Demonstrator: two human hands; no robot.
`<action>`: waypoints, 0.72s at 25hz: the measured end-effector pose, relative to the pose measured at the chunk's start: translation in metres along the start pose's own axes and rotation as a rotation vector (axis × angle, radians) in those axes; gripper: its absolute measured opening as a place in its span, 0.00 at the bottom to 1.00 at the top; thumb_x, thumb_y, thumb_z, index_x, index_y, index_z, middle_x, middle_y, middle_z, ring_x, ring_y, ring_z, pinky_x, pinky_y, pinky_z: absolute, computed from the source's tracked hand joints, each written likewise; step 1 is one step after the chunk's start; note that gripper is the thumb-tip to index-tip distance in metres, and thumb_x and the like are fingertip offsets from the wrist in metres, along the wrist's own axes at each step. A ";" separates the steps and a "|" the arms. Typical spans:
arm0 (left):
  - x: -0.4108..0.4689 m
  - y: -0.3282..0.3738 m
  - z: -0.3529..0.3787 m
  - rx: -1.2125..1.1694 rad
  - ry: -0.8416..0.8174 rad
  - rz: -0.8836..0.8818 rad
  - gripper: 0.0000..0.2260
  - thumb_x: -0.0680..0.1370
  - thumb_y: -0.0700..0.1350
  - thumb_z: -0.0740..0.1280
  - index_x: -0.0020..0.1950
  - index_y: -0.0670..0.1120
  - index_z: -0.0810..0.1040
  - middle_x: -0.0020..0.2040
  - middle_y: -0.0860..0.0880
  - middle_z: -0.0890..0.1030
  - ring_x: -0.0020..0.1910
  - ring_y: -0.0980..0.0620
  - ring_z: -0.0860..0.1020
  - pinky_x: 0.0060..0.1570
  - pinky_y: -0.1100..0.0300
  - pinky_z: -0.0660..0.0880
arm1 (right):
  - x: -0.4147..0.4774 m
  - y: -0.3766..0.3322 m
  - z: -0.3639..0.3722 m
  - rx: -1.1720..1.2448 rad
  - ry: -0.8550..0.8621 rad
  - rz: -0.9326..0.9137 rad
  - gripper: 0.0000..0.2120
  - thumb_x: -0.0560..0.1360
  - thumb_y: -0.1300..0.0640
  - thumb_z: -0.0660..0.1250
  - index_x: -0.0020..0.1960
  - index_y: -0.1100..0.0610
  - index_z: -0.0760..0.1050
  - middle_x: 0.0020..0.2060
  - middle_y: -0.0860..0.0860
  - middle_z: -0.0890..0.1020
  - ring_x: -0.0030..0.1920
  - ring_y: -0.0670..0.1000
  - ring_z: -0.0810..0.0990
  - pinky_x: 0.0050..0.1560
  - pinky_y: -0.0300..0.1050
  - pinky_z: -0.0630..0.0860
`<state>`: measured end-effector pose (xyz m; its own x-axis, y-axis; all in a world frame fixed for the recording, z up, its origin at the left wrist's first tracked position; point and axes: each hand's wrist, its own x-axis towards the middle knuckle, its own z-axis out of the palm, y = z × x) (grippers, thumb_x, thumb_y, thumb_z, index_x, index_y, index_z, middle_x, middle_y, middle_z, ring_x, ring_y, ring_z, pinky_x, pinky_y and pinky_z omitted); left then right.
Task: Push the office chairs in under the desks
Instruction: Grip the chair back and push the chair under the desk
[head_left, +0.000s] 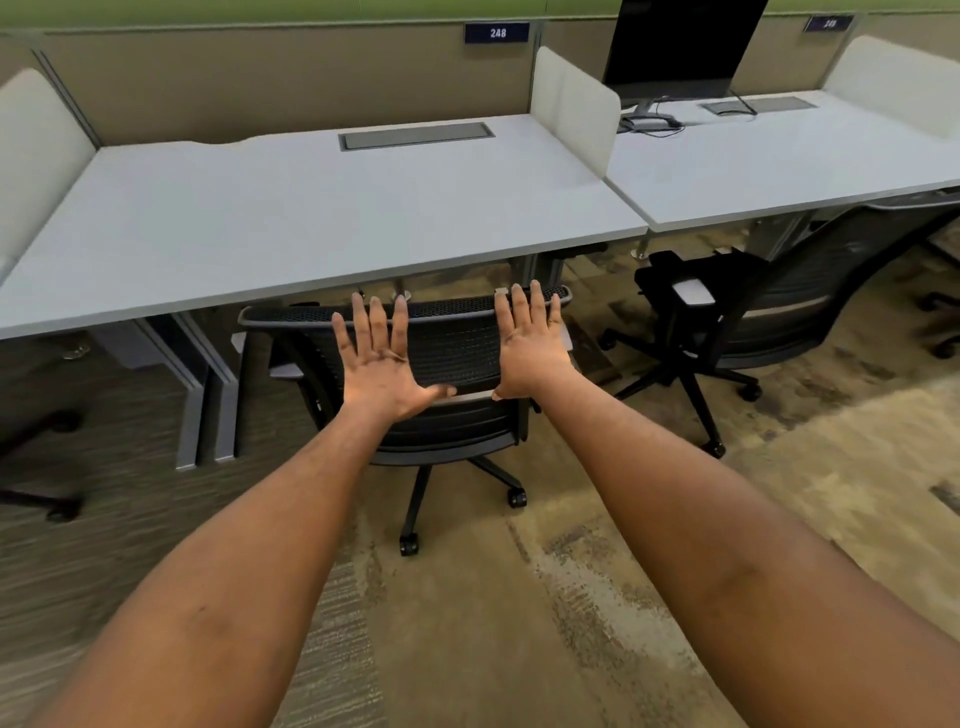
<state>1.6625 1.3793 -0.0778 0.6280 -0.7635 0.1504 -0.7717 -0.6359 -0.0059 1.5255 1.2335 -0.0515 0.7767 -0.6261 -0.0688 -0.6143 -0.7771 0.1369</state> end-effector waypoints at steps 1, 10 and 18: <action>0.000 -0.003 -0.001 0.003 0.003 -0.012 0.62 0.61 0.80 0.59 0.75 0.45 0.28 0.76 0.38 0.33 0.73 0.37 0.28 0.72 0.35 0.34 | 0.001 -0.002 0.001 0.009 0.024 -0.015 0.61 0.68 0.41 0.74 0.77 0.60 0.32 0.78 0.61 0.40 0.76 0.65 0.33 0.73 0.65 0.34; -0.047 0.094 0.031 -0.296 0.111 0.265 0.39 0.76 0.47 0.67 0.78 0.39 0.47 0.79 0.39 0.49 0.78 0.42 0.43 0.76 0.49 0.38 | -0.092 0.015 0.078 0.185 0.097 0.197 0.40 0.78 0.51 0.63 0.79 0.63 0.42 0.79 0.59 0.49 0.79 0.58 0.43 0.77 0.59 0.44; -0.084 0.230 0.078 -0.349 -0.092 0.457 0.29 0.81 0.48 0.59 0.77 0.38 0.51 0.78 0.41 0.55 0.79 0.44 0.46 0.77 0.51 0.42 | -0.174 0.138 0.121 0.235 0.009 0.399 0.35 0.80 0.49 0.62 0.79 0.60 0.49 0.79 0.57 0.54 0.78 0.57 0.49 0.76 0.59 0.51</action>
<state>1.4399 1.2887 -0.1686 0.2179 -0.9683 0.1225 -0.9438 -0.1771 0.2789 1.2883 1.2275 -0.1406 0.4741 -0.8792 -0.0478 -0.8793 -0.4699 -0.0771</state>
